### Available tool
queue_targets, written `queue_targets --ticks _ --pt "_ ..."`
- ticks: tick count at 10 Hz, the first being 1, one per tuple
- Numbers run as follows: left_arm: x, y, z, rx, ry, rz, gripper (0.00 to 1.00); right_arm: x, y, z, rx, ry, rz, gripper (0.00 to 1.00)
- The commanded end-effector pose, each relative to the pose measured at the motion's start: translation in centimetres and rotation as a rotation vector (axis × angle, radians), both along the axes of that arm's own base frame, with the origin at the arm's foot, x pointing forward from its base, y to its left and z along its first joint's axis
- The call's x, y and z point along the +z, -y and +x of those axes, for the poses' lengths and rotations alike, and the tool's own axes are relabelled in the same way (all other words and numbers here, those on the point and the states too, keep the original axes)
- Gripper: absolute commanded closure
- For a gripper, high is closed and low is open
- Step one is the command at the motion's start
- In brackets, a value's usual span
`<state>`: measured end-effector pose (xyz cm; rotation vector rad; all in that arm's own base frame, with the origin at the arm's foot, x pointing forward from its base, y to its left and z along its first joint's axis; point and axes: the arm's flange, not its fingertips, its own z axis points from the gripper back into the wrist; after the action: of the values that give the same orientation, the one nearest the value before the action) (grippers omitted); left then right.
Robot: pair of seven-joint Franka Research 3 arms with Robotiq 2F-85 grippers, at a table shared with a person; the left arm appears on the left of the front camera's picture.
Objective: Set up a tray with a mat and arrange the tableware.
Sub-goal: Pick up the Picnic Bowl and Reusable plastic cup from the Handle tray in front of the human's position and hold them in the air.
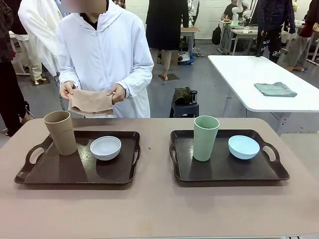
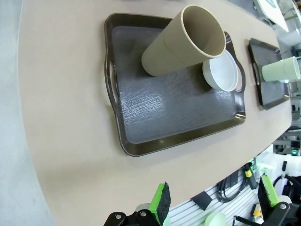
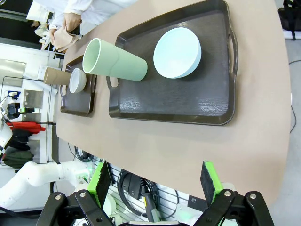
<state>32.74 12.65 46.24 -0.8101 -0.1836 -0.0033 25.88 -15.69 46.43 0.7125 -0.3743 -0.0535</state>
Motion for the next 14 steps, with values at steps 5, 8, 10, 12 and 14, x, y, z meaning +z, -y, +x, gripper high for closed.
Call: queue_targets --ticks 5,8,10,12,14 --pt "-0.35 0.1 -0.26 -0.006 0.025 -0.023 0.0 -0.03 0.06 0.12 0.009 0.016 0.018 0.0" --pt "-0.35 0.1 -0.26 -0.006 0.025 -0.023 0.0 -0.03 0.06 0.12 0.009 0.016 0.018 0.0" --pt "-0.35 0.1 -0.26 -0.006 0.025 -0.023 0.0 -0.03 0.06 0.12 0.009 0.016 0.018 0.0" --pt "-0.35 0.1 -0.26 -0.006 0.025 -0.023 0.0 -0.03 0.06 0.12 0.009 0.016 0.018 0.0" --pt "-0.35 0.1 -0.26 -0.006 0.025 -0.023 0.0 -0.03 0.06 0.12 0.009 0.016 0.018 0.0"
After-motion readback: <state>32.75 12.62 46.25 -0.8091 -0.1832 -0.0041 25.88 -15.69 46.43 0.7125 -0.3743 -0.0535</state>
